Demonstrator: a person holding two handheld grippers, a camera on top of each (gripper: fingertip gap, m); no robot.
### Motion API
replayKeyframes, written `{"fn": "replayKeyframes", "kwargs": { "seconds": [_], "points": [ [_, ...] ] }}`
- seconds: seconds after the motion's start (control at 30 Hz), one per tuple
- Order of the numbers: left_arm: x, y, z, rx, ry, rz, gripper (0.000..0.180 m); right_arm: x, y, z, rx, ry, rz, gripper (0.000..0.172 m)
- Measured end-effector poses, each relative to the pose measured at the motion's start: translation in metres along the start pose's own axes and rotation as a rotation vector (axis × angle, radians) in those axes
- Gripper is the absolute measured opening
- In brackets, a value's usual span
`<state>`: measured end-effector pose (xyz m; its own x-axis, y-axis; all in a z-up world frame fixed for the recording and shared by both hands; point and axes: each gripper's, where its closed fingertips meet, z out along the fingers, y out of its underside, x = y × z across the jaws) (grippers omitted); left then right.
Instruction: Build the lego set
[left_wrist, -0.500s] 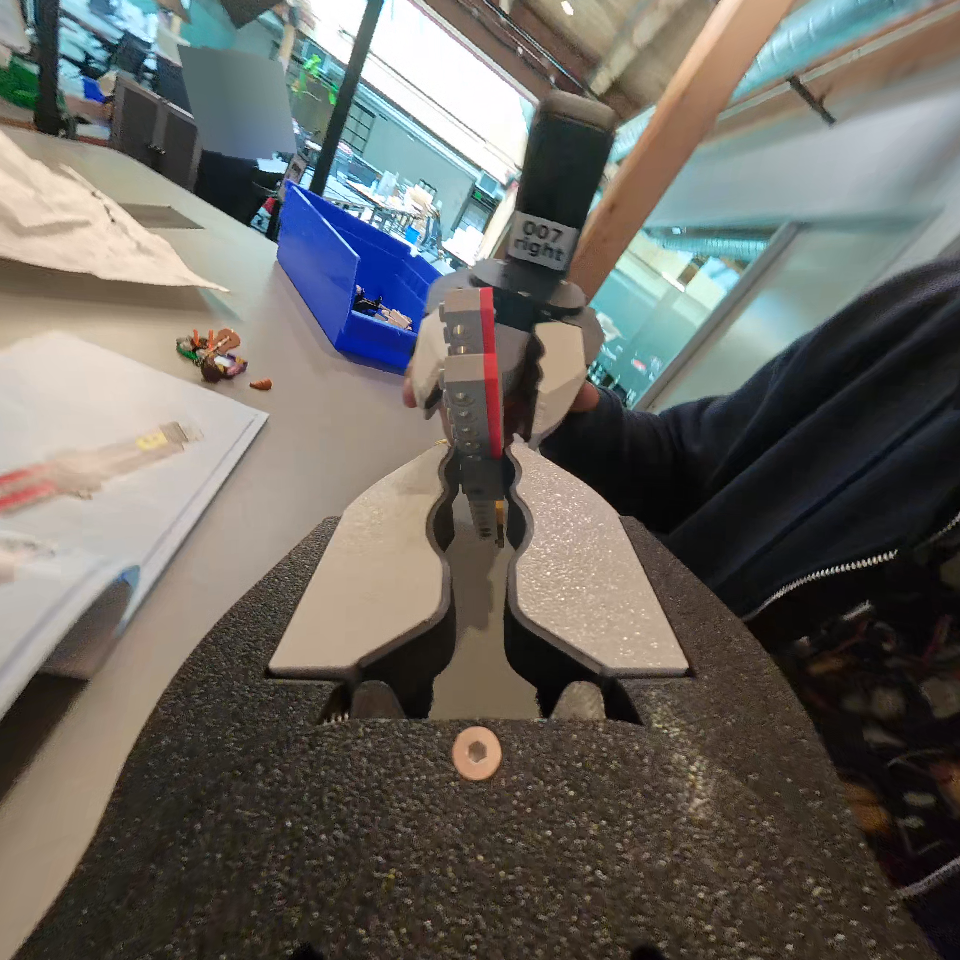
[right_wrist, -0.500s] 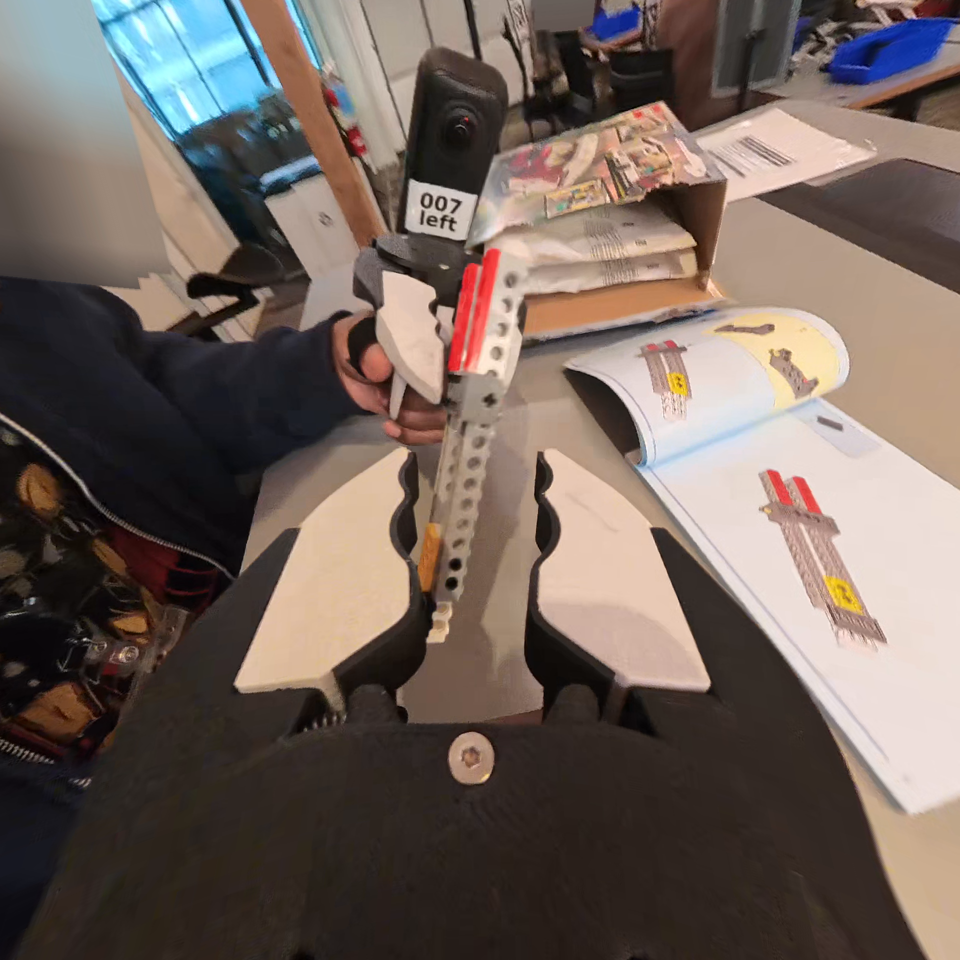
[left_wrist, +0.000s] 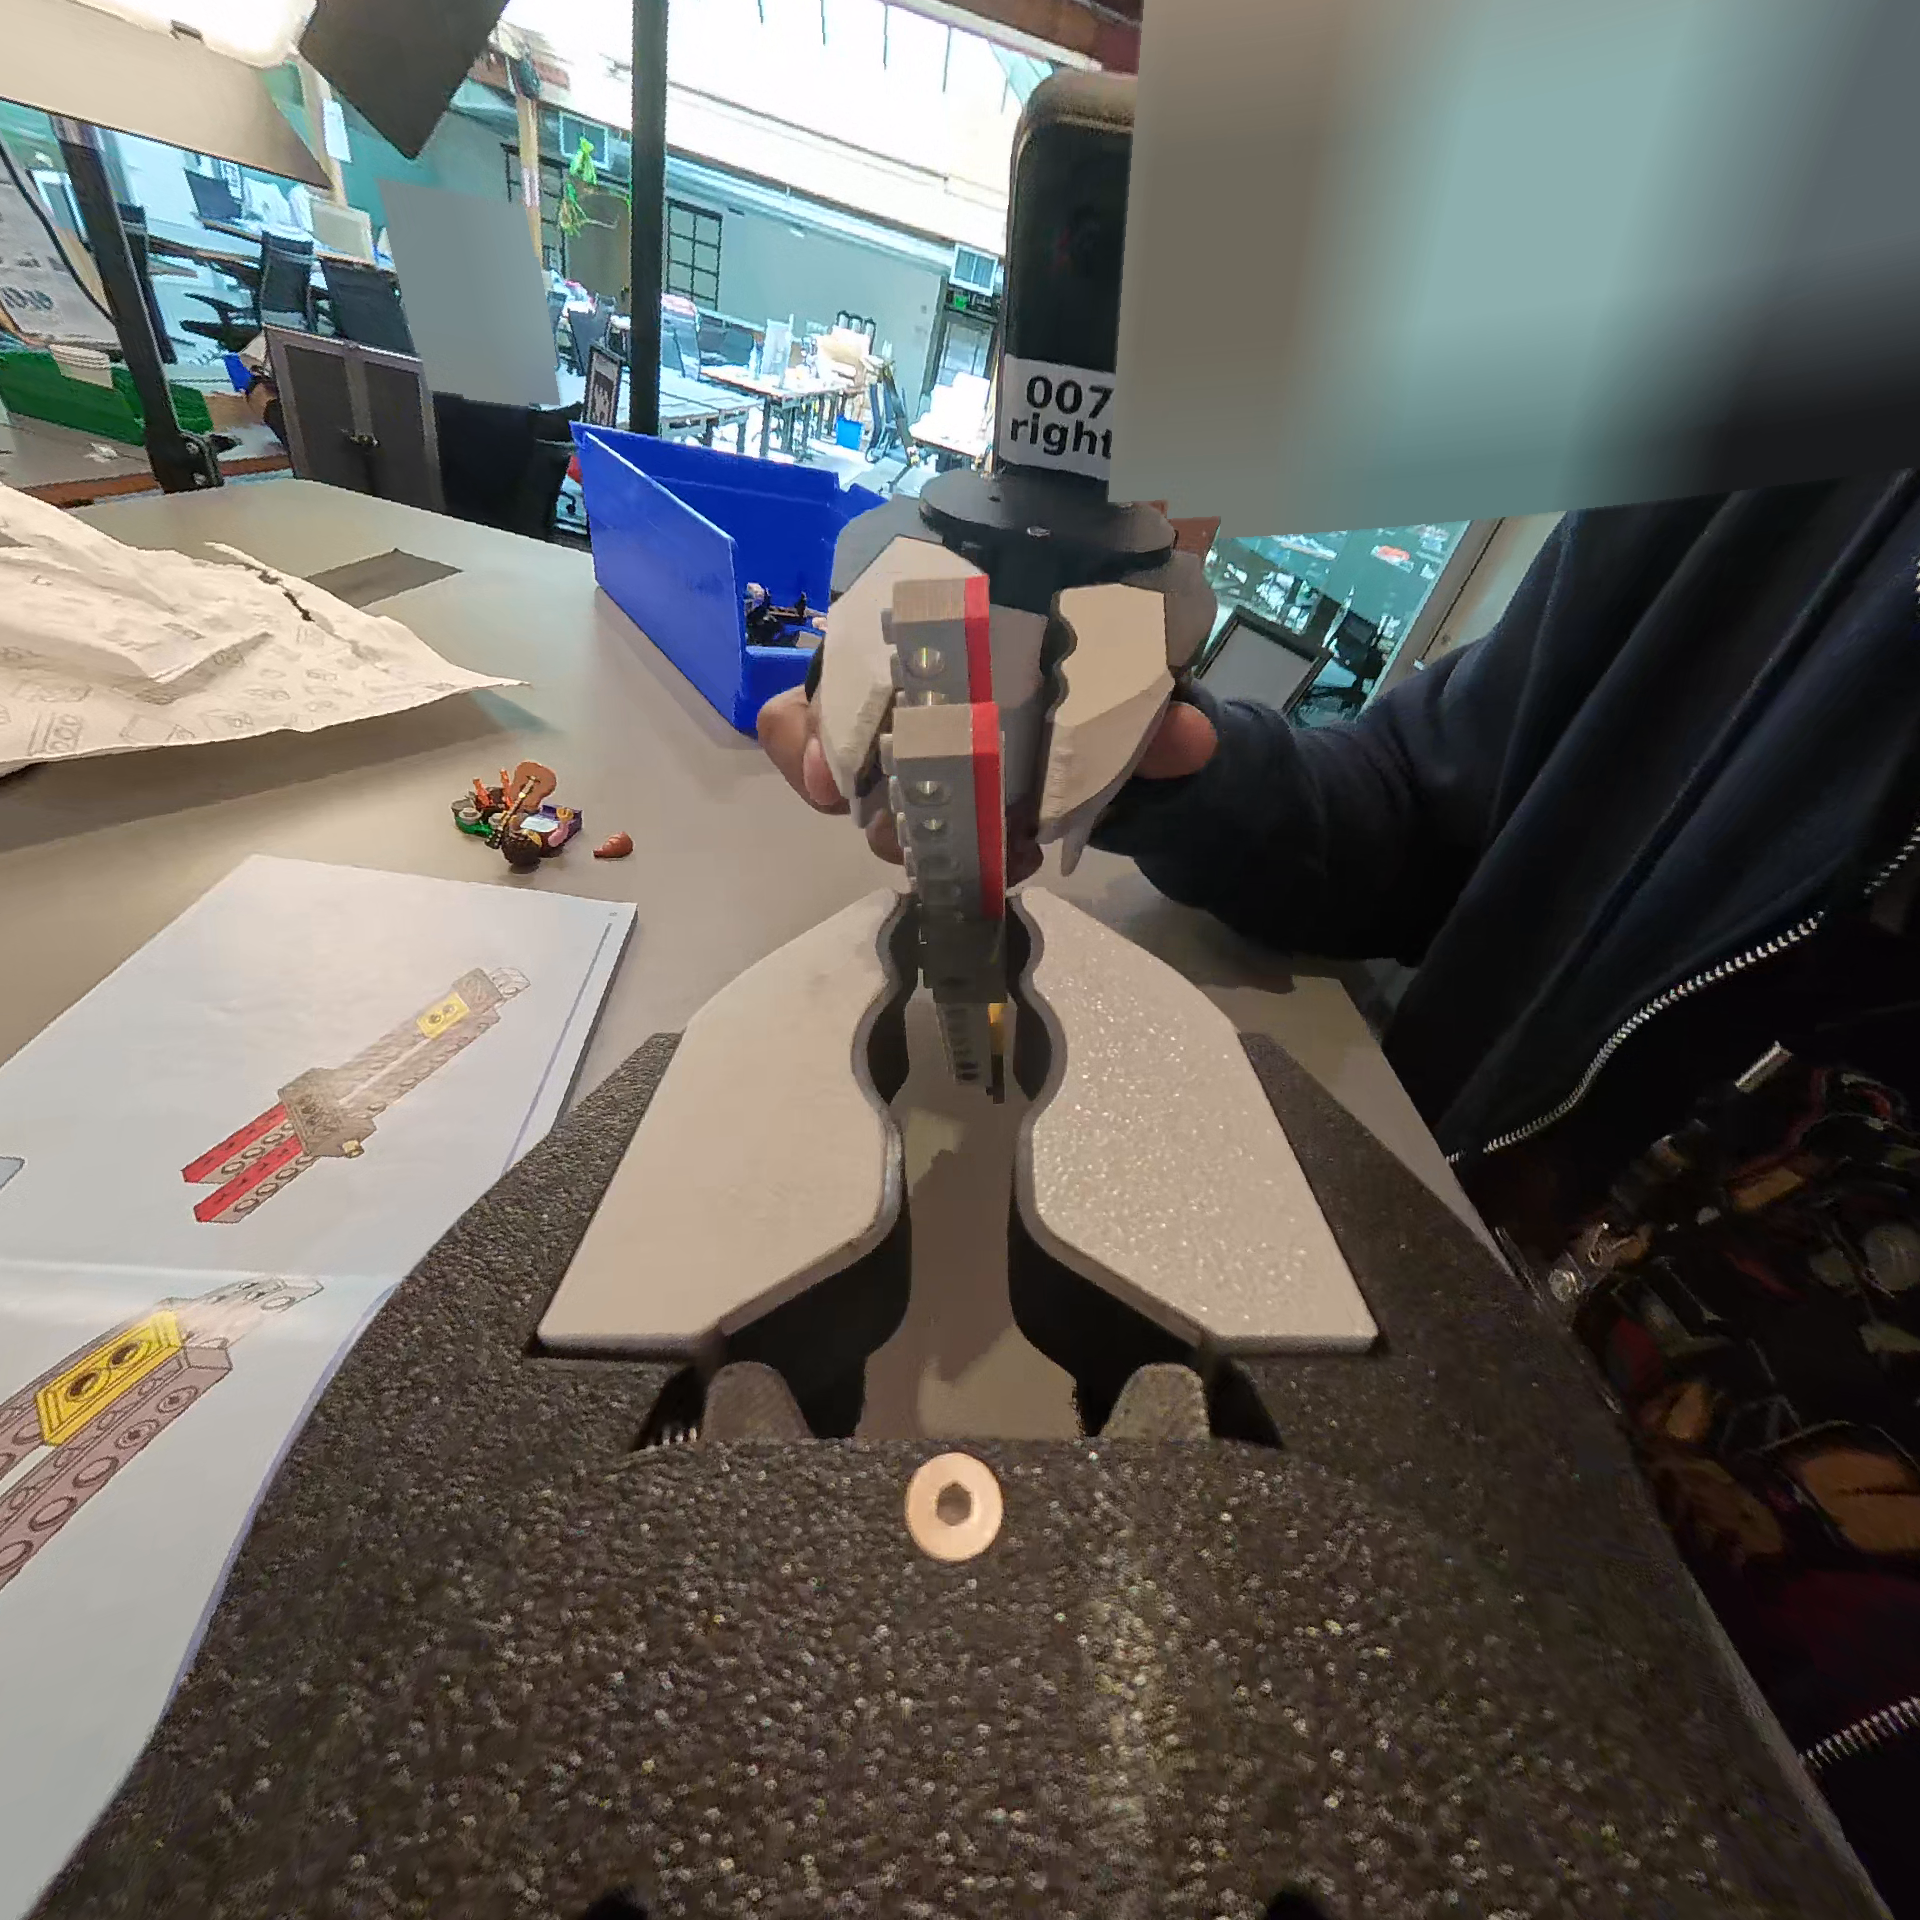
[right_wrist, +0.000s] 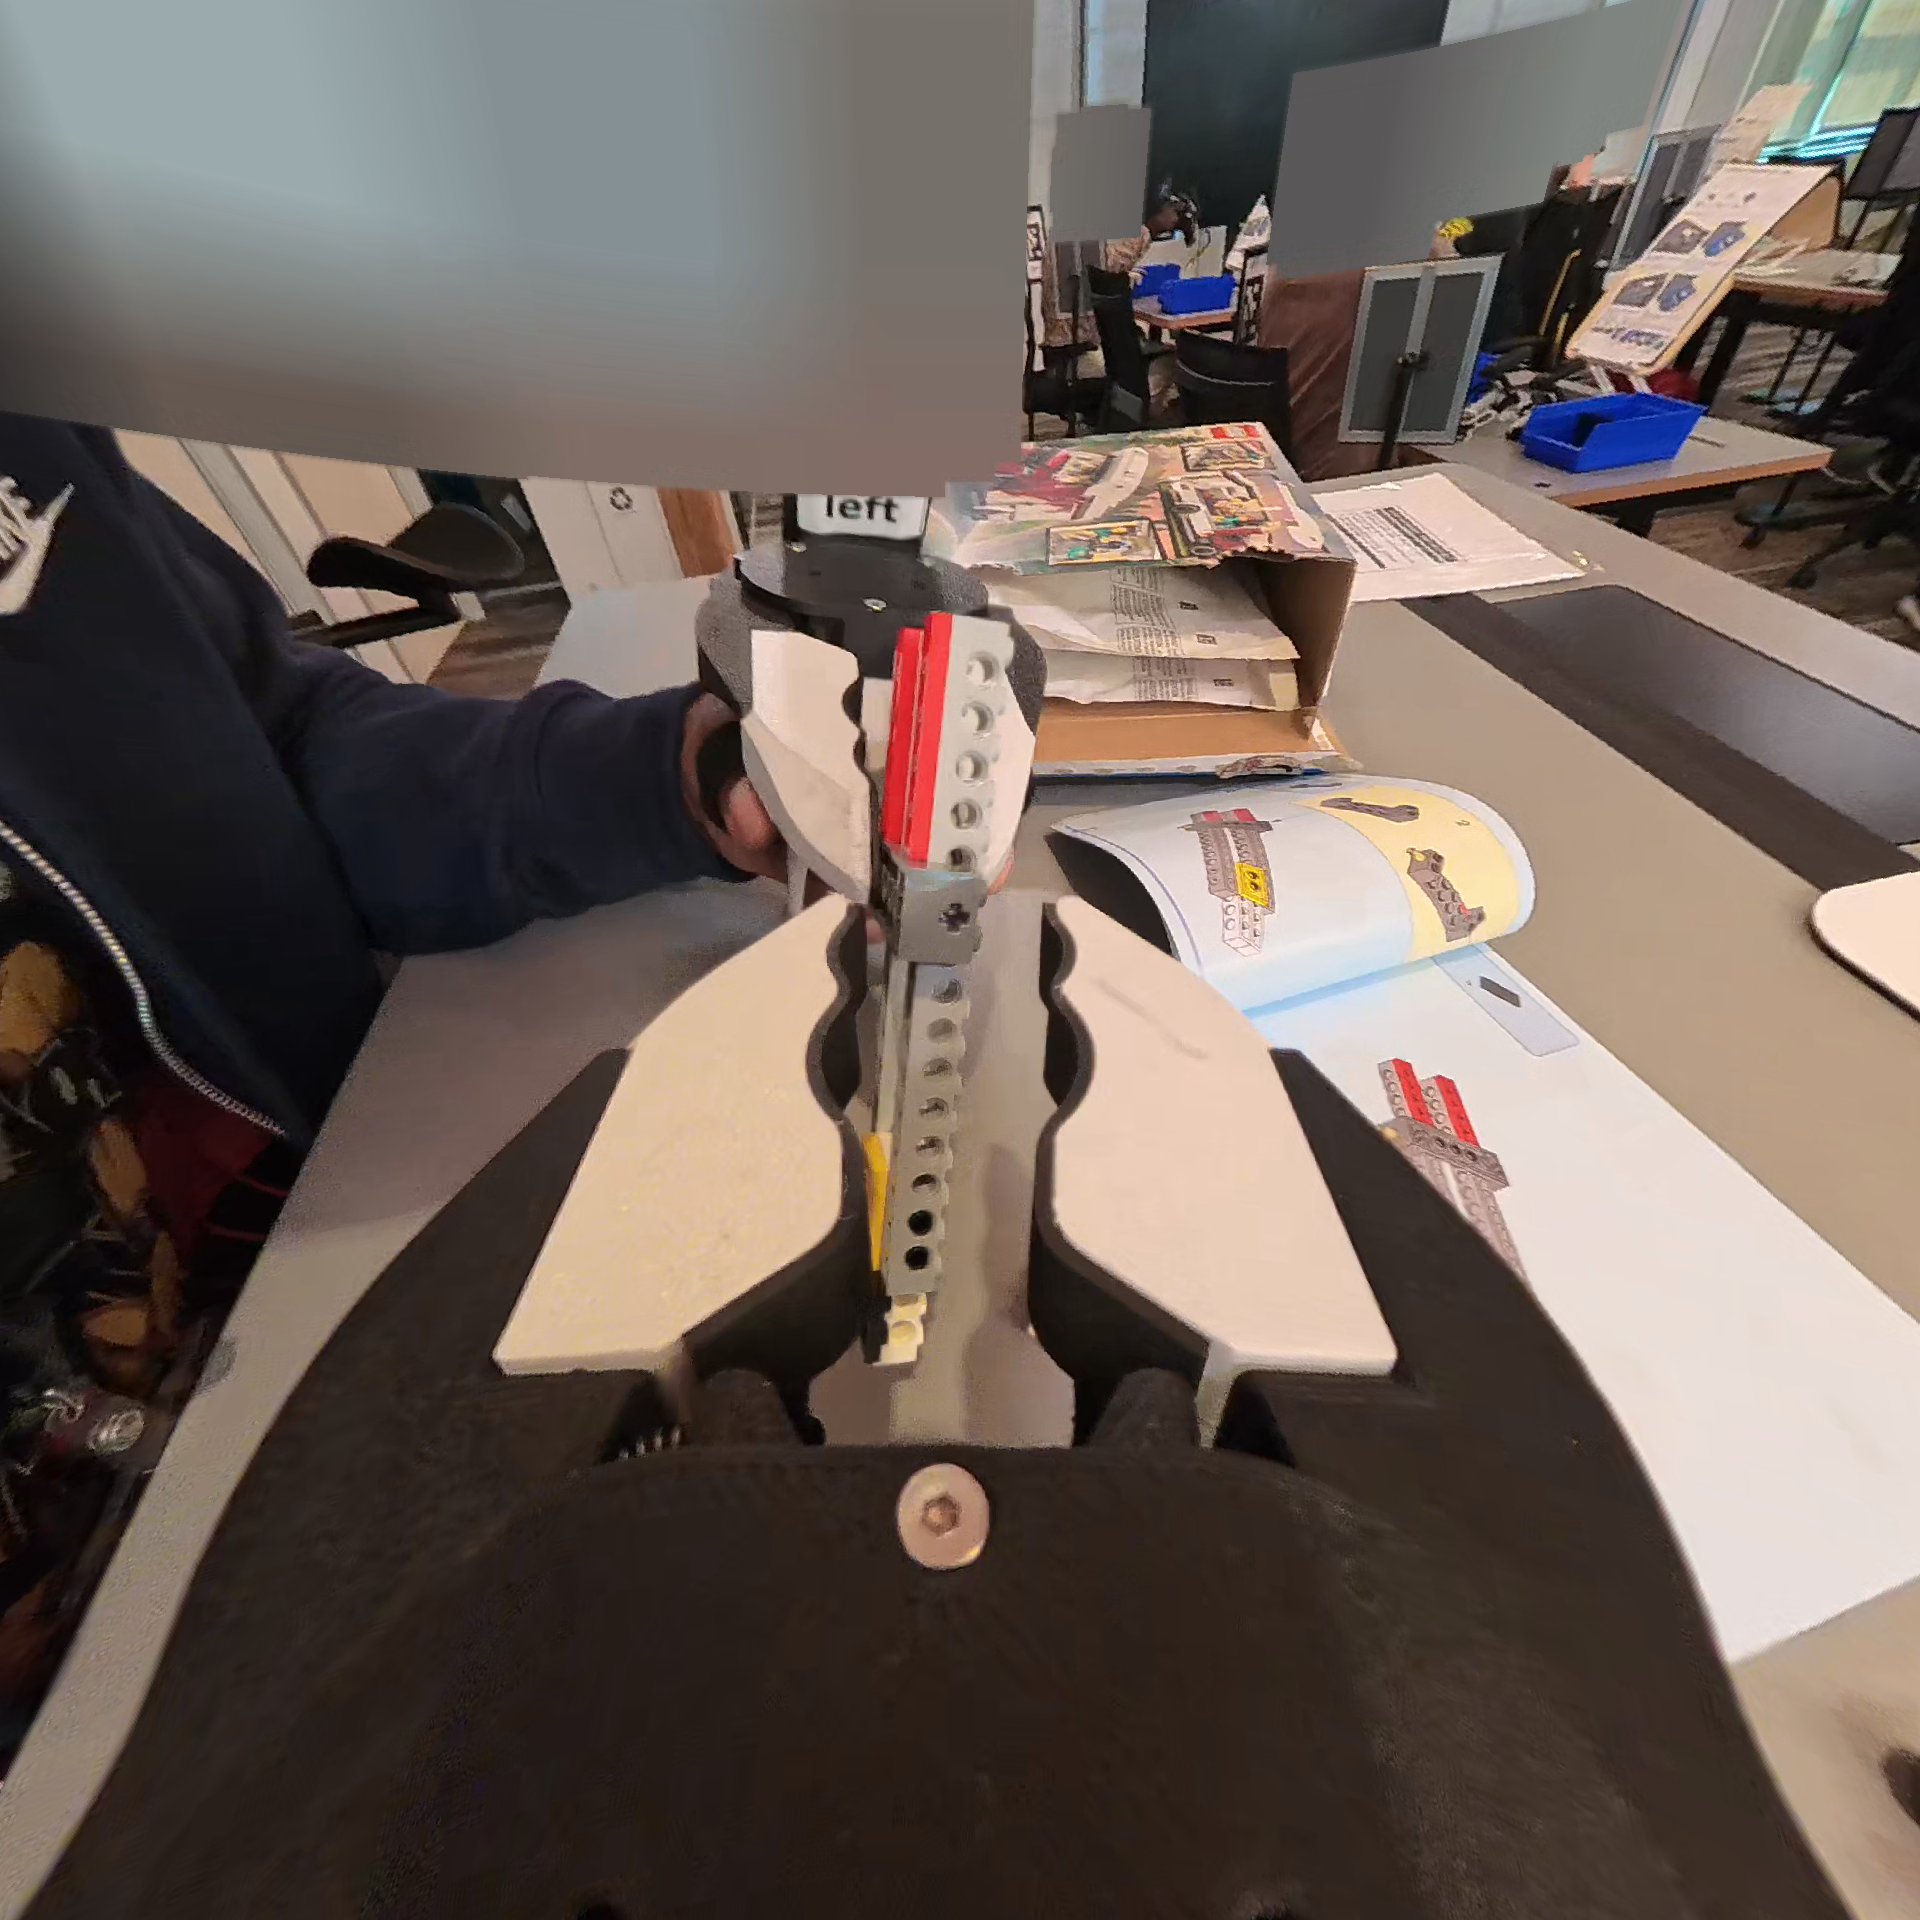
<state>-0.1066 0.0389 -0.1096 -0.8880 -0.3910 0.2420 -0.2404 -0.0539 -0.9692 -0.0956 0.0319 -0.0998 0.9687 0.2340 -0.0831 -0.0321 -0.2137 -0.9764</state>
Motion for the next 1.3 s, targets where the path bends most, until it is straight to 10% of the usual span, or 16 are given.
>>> {"fn": "replayKeyframes", "kwargs": {
  "seconds": [1.3],
  "points": [
    [0.037,0.01,-0.004,-0.163,0.067,0.288,0.016,-0.049,0.006,0.01,0.062,-0.204,-0.22,0.021]
  ]
}}
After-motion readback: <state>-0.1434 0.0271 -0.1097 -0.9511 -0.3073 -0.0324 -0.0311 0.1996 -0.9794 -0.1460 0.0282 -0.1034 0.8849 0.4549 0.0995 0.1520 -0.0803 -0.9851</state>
